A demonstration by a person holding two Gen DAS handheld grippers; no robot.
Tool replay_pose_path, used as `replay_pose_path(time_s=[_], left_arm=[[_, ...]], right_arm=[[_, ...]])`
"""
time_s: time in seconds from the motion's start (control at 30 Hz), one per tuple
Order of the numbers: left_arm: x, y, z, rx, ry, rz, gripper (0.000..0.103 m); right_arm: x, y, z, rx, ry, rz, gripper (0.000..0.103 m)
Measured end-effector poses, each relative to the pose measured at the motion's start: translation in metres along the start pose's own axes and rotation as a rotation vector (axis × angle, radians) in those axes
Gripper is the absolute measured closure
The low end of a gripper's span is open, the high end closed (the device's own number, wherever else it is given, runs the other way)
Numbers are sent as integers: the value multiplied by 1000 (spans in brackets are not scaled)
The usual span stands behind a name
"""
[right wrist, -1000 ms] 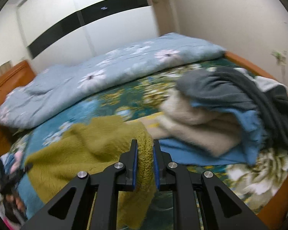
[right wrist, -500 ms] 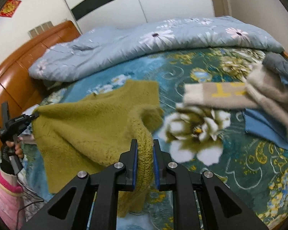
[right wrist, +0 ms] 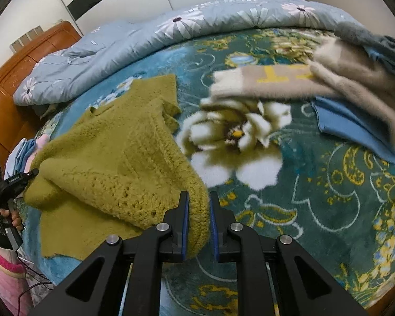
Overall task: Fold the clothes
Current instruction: 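Spread the sweater flat with both grippers, pulling the collar edge taut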
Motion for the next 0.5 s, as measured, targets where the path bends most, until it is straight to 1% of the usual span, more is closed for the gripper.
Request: replay_pose_path(time_s=[0.07,0.13,0.17,0.2,0.23,0.3,0.37,0.43,0.5], left_arm=[[-6,-4,3,20,-7,-16,87],[-13,-8,7,53,-21,-18,80],[-17,-9,10,70,-29,-17,73],[-22,-11,12,89,-40,-19,65],[-27,-13,16,106,-50,-25,61],[-36,-17,23,142,-68,-35,48],[-33,-28,37,206,-63,-18,43],[-28,-40,51,278,-53,6,42],[-21,-53,65,346,-35,17,38]], right_arm=[[-4,3,5,-18,-7,-1,88],[-10,7,12,-41,-25,-10,86],[-13,8,15,-52,-34,-14,84],[-18,9,19,-59,-45,-18,79],[-23,10,23,-66,-55,-22,71],[-31,11,35,-79,-80,-28,64],[-31,20,58,-108,-93,-25,59],[-31,30,82,-138,-106,-21,54],[-31,40,105,-167,-118,-16,49]])
Point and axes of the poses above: each gripper's, at about its wrist camera, not at the fingertips, and x roughly the way its jaws point, y to its left, z to its top, the point moved 8 cm from there along x, roughly the way its jaws point
